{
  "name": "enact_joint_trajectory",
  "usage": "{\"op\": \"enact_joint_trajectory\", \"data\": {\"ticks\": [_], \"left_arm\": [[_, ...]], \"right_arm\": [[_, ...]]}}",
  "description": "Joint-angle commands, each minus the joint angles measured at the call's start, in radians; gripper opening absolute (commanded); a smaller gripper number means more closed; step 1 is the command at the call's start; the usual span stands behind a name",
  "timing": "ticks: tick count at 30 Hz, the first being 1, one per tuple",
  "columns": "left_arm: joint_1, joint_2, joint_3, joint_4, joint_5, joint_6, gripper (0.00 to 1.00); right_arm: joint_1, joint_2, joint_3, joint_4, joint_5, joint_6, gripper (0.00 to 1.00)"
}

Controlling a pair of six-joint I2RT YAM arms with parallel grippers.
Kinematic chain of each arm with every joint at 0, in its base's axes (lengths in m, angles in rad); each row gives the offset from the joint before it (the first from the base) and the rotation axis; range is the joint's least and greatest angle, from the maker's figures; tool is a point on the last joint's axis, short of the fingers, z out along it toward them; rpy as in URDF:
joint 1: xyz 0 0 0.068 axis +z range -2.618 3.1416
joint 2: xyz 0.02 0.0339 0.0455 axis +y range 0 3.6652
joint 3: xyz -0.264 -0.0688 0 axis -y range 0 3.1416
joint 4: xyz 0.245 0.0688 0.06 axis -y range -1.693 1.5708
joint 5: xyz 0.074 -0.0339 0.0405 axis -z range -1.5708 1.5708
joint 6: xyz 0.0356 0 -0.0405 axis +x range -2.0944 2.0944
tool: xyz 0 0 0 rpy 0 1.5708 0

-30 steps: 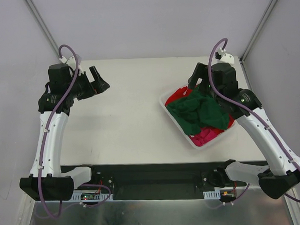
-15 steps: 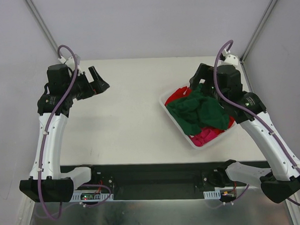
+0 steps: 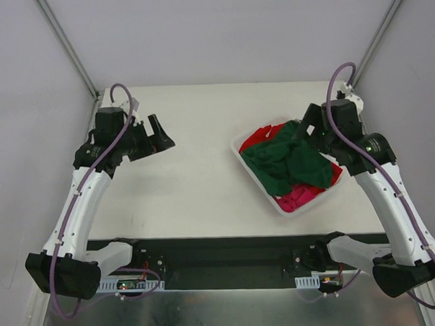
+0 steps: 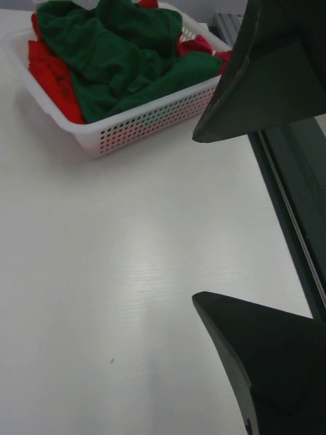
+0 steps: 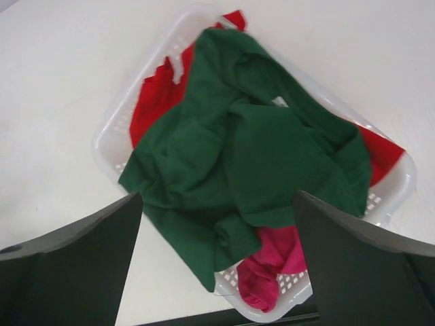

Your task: Fold and stack the t-shirts

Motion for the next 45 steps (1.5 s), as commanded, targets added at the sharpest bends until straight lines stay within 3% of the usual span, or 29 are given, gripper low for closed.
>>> {"op": "enact_joint_trajectory", "data": {"ticks": [1,9,18,25,31,38,40,45], "left_arm": [[-0.141,0.036,0.006,0.110,-0.063,-0.115,0.91],[-0.170,0.069,0.014,0.141,-0.109,-0.101,0.92],[-0.169,0.077,0.023,0.140,-0.077,-0.080,0.93],[-0.167,0.034,0.014,0.138,-0.062,-0.017,0.95],[-0.167,-0.002,-0.003,0.138,-0.079,-0.006,0.96],[-0.168,-0.009,-0.011,0.123,-0.030,-0.024,0.94],[-0.168,-0.049,-0.032,0.121,-0.039,-0.021,0.95],[-0.170,-0.101,-0.063,0.113,-0.088,-0.066,0.95]], "right_arm": [[-0.116,-0.099,-0.068,-0.150,-0.026,0.071,0.96],[-0.133,-0.240,-0.180,0.031,-0.145,-0.012,0.96],[-0.132,-0.191,-0.162,0.051,-0.190,-0.036,0.96],[-0.130,-0.185,-0.136,0.158,-0.405,-0.095,0.96],[-0.130,-0.177,-0.133,0.169,-0.359,-0.084,0.96],[-0.130,-0.114,-0.097,0.070,-0.364,-0.056,0.96],[-0.132,-0.108,-0.102,0.038,-0.253,-0.027,0.96],[-0.138,-0.125,-0.116,-0.016,-0.183,0.060,0.96]]}}
